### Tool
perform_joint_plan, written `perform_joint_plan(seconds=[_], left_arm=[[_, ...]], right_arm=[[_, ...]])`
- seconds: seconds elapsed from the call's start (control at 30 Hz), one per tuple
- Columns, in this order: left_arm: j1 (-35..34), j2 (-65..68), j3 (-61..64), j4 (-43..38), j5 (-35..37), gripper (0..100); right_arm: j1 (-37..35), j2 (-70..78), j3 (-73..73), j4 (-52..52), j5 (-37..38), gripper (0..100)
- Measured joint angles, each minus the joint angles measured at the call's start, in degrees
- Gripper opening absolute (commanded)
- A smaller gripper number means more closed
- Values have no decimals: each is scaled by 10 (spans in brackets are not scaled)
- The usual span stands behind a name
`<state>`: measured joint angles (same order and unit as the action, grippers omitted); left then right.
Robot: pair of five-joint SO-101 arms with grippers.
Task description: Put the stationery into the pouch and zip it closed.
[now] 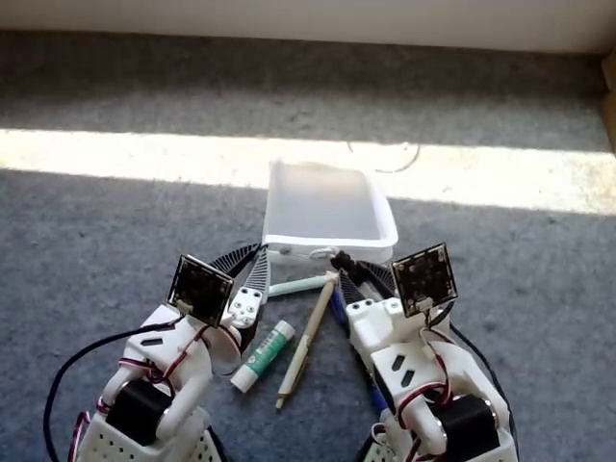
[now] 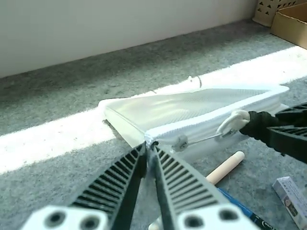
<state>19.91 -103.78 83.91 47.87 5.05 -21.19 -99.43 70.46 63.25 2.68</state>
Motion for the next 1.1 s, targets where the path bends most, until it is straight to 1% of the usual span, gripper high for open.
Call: perform_joint_plan(seconds=[0.1, 0.23, 0.5, 0.57, 0.63, 0.7, 0.8, 1.0, 1.1], left_arm=[[-3, 1, 0, 0, -2, 20], [-16, 1, 0, 0, -2, 20], [-15, 1, 0, 0, -2, 20], [-15, 1, 0, 0, -2, 20], [-15, 1, 0, 0, -2, 20], [-15, 1, 0, 0, -2, 20], [-15, 1, 0, 0, -2, 20], [-17, 1, 0, 0, -3, 20], [-15, 1, 0, 0, -3, 20]], right_arm=[[40, 1, 0, 0, -2, 5], [69, 0, 0, -10, -2, 5], [72, 0, 0, -11, -2, 11], [72, 0, 0, -11, -2, 35], [72, 0, 0, -11, -2, 84], [55, 0, 0, -2, -2, 118], [15, 0, -1, 26, 3, 126], [-26, 0, -33, 50, 83, 132], [-55, 0, -58, 69, 115, 190]])
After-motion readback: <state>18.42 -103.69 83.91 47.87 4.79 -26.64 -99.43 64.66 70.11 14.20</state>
